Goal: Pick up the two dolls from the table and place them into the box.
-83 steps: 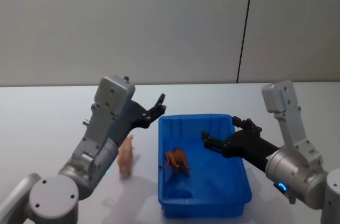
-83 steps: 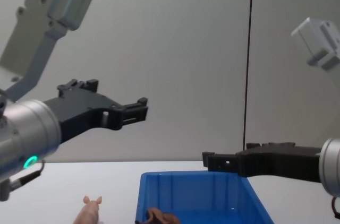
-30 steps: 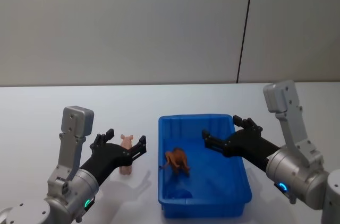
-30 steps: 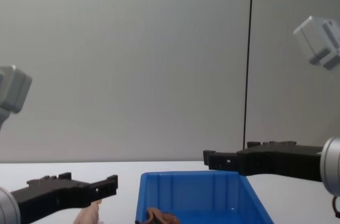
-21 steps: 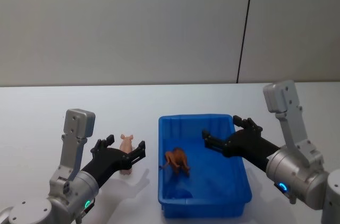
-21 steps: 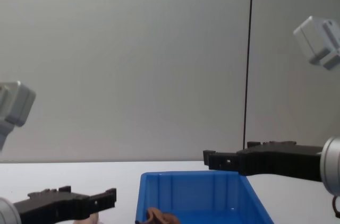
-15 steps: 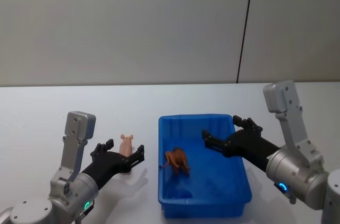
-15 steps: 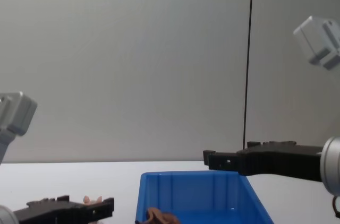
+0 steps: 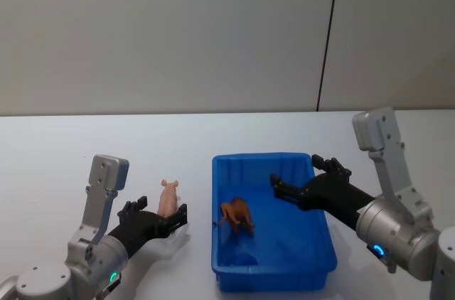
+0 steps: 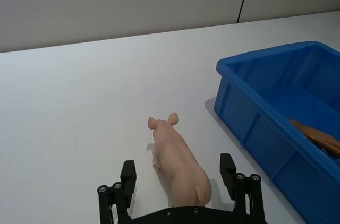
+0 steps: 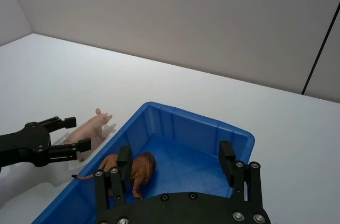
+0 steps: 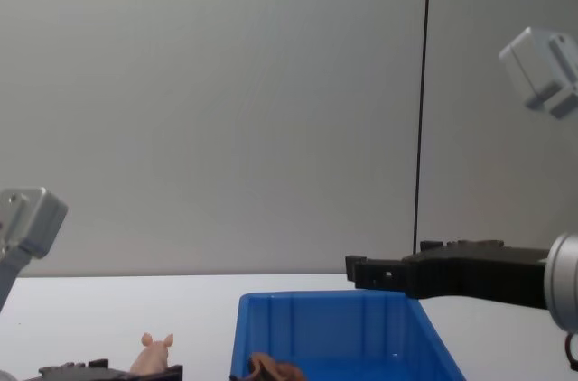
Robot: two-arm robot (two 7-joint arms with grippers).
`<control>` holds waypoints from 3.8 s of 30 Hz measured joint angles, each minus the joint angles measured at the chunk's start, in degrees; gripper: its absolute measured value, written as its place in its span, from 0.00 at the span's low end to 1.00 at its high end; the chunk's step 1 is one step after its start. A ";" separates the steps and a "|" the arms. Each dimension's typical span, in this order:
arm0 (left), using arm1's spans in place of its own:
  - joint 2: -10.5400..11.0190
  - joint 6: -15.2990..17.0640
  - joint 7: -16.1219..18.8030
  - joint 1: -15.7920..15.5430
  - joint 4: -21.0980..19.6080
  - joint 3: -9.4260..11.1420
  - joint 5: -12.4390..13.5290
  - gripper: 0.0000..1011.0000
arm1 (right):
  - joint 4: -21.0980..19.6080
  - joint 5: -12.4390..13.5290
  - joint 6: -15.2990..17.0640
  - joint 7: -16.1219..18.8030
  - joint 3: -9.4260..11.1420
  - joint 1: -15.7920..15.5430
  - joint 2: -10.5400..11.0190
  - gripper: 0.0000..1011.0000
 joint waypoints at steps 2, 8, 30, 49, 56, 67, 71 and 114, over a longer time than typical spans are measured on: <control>-0.18 0.16 -0.31 -0.38 0.75 -0.04 0.33 0.99 | 0.00 0.00 0.00 0.00 0.00 0.00 0.00 0.99; -0.58 0.51 -1.05 -1.33 2.51 -0.13 1.33 0.99 | 0.00 0.00 0.00 0.00 0.00 0.00 0.00 0.99; -1.46 0.38 -2.75 -3.57 5.89 -0.44 4.12 0.39 | 0.00 0.00 0.00 0.00 0.00 0.00 0.00 0.99; -1.05 -3.62 -6.05 -4.98 4.69 -1.60 6.07 0.39 | 0.00 0.00 0.00 0.00 0.00 0.01 0.00 0.99; -0.73 -6.03 -9.66 -6.47 3.17 -2.41 7.16 0.39 | 0.00 0.00 0.00 0.00 0.00 0.00 0.00 0.99; -1.68 -8.59 -16.72 -10.13 3.98 -2.61 8.47 0.39 | 0.00 0.00 0.00 0.00 0.00 0.00 0.00 0.99; -2.56 -9.40 -19.49 -11.74 5.39 -2.23 8.90 0.39 | 0.00 0.00 0.00 0.00 0.00 0.00 0.00 0.99; -8.45 -12.88 -34.01 -19.83 18.13 2.23 10.22 0.80 | 0.00 0.00 0.00 0.00 0.00 0.00 0.00 0.99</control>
